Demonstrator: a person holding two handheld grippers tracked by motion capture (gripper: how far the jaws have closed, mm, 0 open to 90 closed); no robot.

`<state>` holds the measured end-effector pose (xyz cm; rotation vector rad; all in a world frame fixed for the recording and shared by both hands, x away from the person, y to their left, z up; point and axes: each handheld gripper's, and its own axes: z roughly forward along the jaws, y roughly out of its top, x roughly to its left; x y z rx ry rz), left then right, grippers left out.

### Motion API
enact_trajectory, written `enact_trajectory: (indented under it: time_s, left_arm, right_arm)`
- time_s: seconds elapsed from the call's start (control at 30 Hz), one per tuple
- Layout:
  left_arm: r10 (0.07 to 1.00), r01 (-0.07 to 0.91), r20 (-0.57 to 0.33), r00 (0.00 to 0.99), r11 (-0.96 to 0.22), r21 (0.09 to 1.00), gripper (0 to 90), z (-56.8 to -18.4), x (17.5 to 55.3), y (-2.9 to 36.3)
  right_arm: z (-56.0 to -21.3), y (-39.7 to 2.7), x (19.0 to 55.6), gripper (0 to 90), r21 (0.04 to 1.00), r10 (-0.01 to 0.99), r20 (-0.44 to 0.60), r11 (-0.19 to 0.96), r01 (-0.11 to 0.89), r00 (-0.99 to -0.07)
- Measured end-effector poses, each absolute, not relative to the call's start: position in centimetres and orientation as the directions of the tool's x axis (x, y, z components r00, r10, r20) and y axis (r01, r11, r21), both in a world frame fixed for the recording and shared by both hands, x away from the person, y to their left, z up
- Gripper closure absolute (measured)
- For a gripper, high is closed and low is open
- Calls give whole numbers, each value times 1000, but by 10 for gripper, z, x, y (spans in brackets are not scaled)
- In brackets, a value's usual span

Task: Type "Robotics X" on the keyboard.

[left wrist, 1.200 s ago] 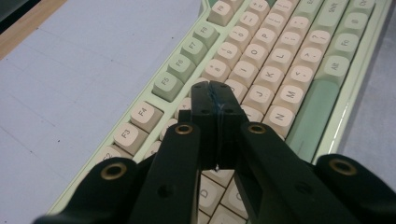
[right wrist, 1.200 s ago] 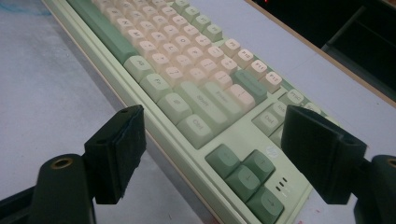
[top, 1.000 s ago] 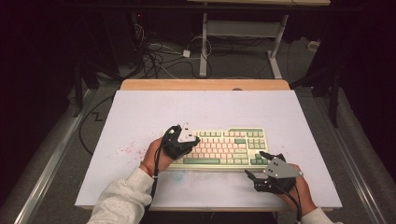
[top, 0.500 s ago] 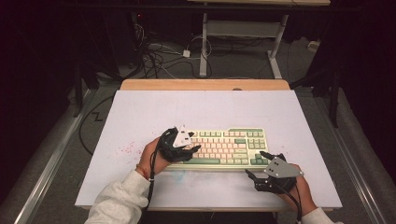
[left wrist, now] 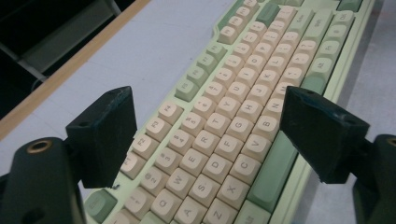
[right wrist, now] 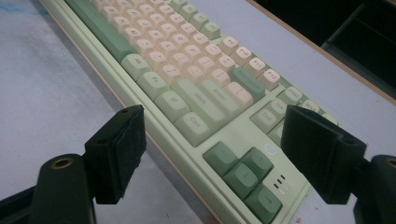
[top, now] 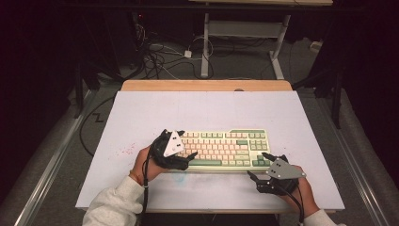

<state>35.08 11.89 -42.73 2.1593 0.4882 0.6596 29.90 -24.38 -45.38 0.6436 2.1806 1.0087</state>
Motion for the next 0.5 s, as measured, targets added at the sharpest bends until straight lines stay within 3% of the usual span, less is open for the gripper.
enact_trajectory:
  time_s: [0.5]
  left_arm:
    - [601, 121, 351, 718, -604, 788, 157, -439, 328, 157]
  right_arm:
    - [-453, -244, 299, 231, 800, 662, -341, 577, 163, -668]
